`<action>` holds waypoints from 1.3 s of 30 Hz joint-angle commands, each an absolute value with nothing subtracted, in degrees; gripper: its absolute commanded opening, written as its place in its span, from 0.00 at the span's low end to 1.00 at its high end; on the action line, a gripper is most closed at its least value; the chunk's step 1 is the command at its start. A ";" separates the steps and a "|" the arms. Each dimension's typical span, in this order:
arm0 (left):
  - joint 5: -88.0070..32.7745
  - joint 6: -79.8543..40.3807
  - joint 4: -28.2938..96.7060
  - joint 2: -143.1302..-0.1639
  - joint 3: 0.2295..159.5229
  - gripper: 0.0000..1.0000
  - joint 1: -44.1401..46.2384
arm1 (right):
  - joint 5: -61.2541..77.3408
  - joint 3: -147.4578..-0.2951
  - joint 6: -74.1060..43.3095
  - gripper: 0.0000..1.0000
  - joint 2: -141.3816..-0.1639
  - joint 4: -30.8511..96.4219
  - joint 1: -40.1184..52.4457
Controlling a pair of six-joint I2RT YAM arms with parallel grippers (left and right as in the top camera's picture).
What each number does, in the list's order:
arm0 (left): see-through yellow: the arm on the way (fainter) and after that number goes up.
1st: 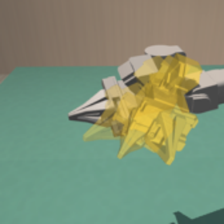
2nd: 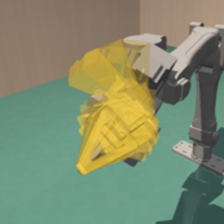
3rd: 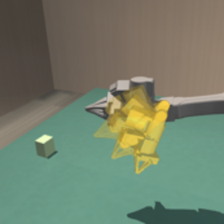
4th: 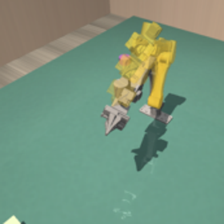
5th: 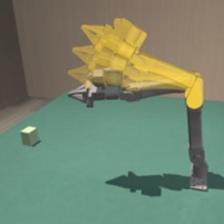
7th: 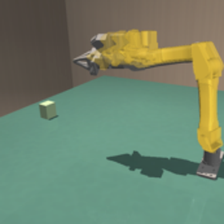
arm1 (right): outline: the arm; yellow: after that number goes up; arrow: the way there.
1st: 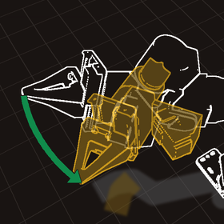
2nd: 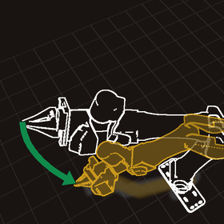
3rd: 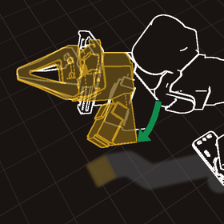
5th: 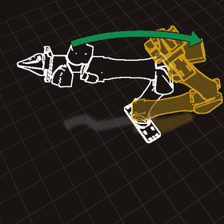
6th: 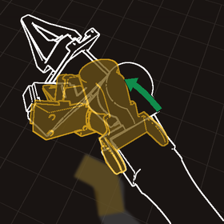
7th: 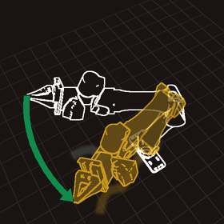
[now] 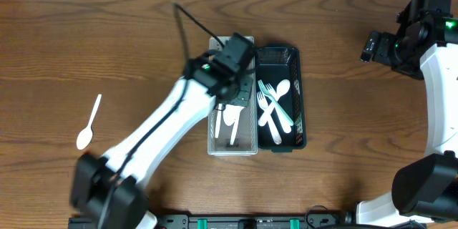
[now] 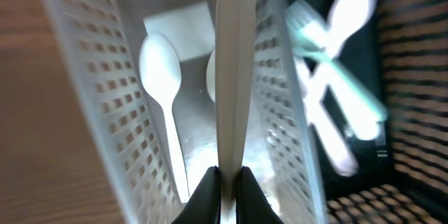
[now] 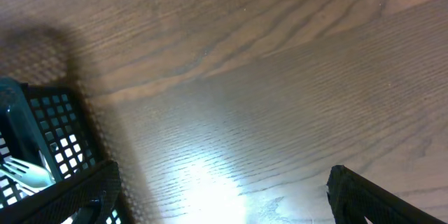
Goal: Pack container
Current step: 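Carry the spoon into the clear basket and release it, then move the left gripper to the last white spoon and grasp it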
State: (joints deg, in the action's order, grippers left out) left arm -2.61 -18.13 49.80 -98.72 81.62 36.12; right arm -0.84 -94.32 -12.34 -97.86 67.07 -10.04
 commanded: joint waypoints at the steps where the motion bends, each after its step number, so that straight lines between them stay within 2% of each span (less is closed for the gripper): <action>1: -1.93 -17.61 49.95 -103.90 81.65 0.06 35.97 | -0.58 -94.28 -11.51 0.97 -98.04 67.11 -9.69; 5: -1.91 -17.58 49.78 -106.08 81.65 0.06 35.97 | -0.58 -94.28 -11.51 0.97 -98.04 67.09 -9.69; 7: -1.89 -17.58 49.32 -105.93 81.67 0.09 35.97 | -0.58 -94.28 -11.51 0.97 -98.04 67.09 -9.69; 9: -1.89 -16.99 48.80 -105.45 81.69 0.29 35.97 | -0.58 -94.28 -11.51 0.98 -98.04 67.09 -9.69; 13: -1.85 -14.61 49.01 -104.14 82.17 0.47 35.97 | -0.58 -94.28 -11.51 0.98 -98.04 67.09 -9.69; 21: 9.39 -12.97 53.54 -96.16 84.47 0.53 34.33 | -0.60 -94.28 -11.46 0.98 -98.04 67.13 -9.69; 27: 11.97 -19.05 56.31 -85.95 84.47 0.63 21.67 | -0.60 -94.28 -11.03 0.99 -98.04 67.83 -9.69; 29: 11.84 -21.02 57.21 -84.01 84.47 0.74 15.11 | -0.60 -94.28 -11.03 0.98 -98.04 68.05 -9.67; 31: 11.57 -21.45 58.08 -83.09 84.47 0.80 8.27 | -0.60 -94.28 -11.03 0.99 -98.04 68.23 -9.69; 39: 8.03 4.36 58.48 -87.39 83.79 0.97 -14.28 | -0.60 -94.28 -11.03 0.98 -98.04 68.36 -9.67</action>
State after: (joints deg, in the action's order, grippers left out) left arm 10.24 -8.10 58.13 -85.10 84.05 -9.26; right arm -0.84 -94.32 -11.81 -97.86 68.20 -10.04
